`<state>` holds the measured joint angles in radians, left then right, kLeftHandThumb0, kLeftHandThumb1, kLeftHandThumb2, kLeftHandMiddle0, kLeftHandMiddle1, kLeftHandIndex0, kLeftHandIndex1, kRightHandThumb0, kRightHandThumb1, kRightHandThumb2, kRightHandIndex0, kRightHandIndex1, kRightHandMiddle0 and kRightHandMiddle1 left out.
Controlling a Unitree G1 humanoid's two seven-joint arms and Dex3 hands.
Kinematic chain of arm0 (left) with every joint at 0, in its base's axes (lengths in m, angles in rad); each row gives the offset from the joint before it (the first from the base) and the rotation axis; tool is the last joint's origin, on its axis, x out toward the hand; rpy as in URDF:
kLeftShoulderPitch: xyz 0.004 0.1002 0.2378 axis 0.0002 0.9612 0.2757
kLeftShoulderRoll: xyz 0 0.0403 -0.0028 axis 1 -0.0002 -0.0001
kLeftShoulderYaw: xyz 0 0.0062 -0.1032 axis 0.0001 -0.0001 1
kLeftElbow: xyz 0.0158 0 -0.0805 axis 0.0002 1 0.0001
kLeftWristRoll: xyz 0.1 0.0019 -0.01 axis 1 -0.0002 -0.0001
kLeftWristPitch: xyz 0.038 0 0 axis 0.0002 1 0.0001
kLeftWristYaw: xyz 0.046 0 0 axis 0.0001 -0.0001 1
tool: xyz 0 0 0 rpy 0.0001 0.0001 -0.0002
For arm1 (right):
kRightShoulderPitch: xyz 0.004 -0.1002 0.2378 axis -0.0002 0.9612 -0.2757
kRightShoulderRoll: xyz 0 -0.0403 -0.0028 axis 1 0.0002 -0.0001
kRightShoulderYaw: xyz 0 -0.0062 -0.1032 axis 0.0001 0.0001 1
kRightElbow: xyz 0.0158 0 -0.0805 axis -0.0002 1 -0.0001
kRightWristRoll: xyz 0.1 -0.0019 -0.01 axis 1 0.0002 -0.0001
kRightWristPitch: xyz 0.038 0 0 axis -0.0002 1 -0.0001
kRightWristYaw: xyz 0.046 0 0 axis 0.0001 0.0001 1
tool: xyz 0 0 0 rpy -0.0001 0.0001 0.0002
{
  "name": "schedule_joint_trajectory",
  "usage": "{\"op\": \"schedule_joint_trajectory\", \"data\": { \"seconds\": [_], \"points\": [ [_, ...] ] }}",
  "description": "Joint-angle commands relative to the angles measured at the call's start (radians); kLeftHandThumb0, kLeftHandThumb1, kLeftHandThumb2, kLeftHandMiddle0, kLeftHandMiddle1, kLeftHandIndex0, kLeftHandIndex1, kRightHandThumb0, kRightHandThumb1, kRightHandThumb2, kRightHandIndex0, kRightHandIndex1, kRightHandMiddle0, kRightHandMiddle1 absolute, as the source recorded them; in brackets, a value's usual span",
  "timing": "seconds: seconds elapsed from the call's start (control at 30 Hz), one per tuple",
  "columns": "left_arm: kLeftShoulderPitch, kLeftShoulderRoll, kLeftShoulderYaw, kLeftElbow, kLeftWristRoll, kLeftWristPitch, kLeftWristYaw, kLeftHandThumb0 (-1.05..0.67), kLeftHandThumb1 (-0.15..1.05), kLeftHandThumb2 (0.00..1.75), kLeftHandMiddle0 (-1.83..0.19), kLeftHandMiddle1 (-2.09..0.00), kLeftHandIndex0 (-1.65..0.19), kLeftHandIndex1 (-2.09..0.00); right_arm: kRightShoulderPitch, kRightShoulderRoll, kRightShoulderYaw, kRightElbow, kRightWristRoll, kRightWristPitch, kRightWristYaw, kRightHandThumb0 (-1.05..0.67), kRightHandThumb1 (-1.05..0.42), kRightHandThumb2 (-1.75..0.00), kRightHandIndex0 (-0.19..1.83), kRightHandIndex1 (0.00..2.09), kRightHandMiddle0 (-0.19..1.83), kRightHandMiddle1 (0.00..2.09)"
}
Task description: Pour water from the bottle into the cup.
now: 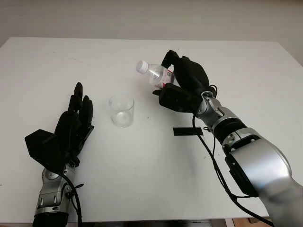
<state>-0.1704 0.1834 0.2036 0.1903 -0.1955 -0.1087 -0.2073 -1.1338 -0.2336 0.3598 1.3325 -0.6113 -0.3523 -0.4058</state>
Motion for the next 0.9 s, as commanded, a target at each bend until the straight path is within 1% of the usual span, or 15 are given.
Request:
{"op": "schedule_joint_trajectory", "data": {
  "seconds": [0.0, 0.07, 0.23, 0.33, 0.43, 0.63, 0.87],
  "points": [
    [0.001, -0.006, -0.005, 0.007, 0.003, -0.009, 0.003, -0.77, 1.05, 0.54, 0.14, -0.05, 0.15, -0.05, -0.053, -0.008, 0.005, -0.017, -0.006, -0.018, -0.016, -0.45, -1.05, -0.39, 0.82, 2.09, 0.46, 2.09],
    [0.001, -0.008, -0.007, 0.011, 0.007, -0.013, 0.005, -0.77, 1.05, 0.54, 0.14, -0.05, 0.15, -0.05, -0.062, -0.005, 0.011, -0.017, -0.008, -0.022, -0.020, -0.45, -1.05, -0.39, 0.91, 2.09, 0.53, 2.09],
    [0.000, -0.015, -0.008, 0.018, 0.009, -0.020, 0.009, -0.78, 1.05, 0.54, 0.14, -0.05, 0.15, -0.05, -0.088, -0.004, 0.056, -0.014, -0.052, -0.019, -0.070, -0.45, -1.05, -0.37, 1.03, 2.09, 0.61, 2.09],
    [0.002, -0.019, -0.010, 0.023, 0.009, -0.030, 0.009, -0.77, 1.05, 0.54, 0.14, -0.05, 0.15, -0.05, -0.104, -0.001, 0.082, -0.011, -0.081, -0.006, -0.103, -0.46, -1.05, -0.36, 1.07, 2.09, 0.63, 2.09],
    [0.005, -0.025, -0.011, 0.018, 0.008, -0.023, 0.013, -0.77, 1.05, 0.54, 0.15, -0.05, 0.15, -0.05, -0.119, -0.001, 0.107, -0.008, -0.105, 0.004, -0.113, -0.47, -1.05, -0.38, 1.06, 2.09, 0.61, 2.09],
    [0.009, -0.033, -0.015, 0.017, 0.016, -0.024, 0.028, -0.77, 1.05, 0.55, 0.14, -0.05, 0.15, -0.05, -0.143, -0.005, 0.177, -0.007, -0.178, 0.027, -0.147, -0.47, -1.05, -0.38, 1.05, 2.09, 0.58, 2.09],
    [0.013, -0.040, -0.019, 0.017, 0.021, -0.029, 0.039, -0.77, 1.05, 0.55, 0.14, -0.05, 0.14, -0.05, -0.158, -0.023, 0.272, -0.004, -0.277, 0.028, -0.230, -0.45, -1.05, -0.38, 1.01, 2.09, 0.52, 2.09]
  ]
}}
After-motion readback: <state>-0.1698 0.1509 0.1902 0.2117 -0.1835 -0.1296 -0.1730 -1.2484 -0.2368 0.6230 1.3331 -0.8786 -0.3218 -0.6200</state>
